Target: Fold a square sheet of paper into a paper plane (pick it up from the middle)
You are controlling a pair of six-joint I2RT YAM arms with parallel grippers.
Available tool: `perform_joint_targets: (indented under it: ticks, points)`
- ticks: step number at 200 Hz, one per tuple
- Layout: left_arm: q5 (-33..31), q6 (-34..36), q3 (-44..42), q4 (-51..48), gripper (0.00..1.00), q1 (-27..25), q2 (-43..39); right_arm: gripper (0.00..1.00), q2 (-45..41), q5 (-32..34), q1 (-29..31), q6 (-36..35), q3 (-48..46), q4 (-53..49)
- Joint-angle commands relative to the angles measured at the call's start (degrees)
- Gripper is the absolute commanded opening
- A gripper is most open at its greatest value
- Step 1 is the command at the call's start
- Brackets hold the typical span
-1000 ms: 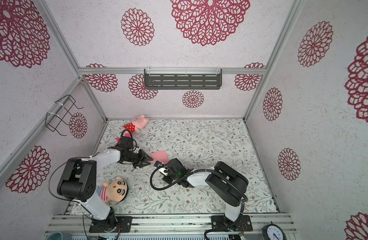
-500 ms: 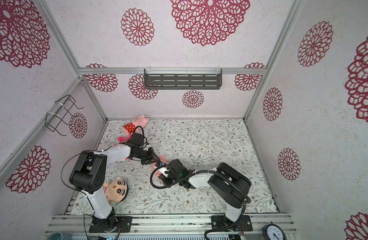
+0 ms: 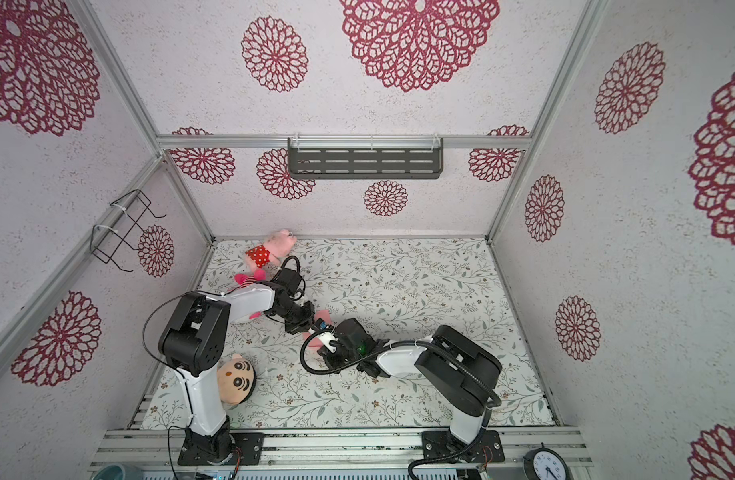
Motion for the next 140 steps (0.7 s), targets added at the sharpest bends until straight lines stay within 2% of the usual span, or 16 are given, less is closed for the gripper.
perform_joint_targets:
  ticks: [1,74,140]
  points:
    - [-3.0,2.1,0.4,-2.9,0.05,-0.6,1.7,0.0,0.5,3.9,-0.4,1.3,1.9,-0.6]
    - [-3.5,3.1,1.0,-3.8,0.02,-0.8,2.8,0.0,2.9,8.4,-1.3,0.5,4.1,-2.1]
    - [-3.0,3.4,1.1,-3.9,0.01,-0.9,3.1,0.0,4.3,7.6,-2.0,-0.3,5.4,-3.5]
